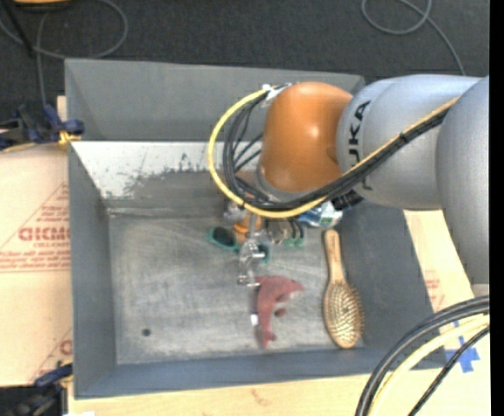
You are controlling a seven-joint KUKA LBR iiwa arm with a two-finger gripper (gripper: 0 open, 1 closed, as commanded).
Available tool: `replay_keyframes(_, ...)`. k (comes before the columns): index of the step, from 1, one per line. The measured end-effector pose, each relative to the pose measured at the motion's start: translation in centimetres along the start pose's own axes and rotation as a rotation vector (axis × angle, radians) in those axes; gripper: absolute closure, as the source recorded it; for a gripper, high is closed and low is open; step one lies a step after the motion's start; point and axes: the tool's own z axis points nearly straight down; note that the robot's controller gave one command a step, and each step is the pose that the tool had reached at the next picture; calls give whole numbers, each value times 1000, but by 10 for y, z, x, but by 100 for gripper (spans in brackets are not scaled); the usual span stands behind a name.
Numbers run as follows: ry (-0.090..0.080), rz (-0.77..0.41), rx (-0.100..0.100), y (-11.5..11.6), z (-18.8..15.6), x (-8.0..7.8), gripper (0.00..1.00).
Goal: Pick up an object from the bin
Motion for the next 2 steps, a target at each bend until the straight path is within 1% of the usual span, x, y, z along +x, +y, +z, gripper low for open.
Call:
replay_keyframes(1, -3, -21, -2, -34, -7, 19, 0)
replay_keyframes(2, -4, 18, -3, -50, 9, 19, 0)
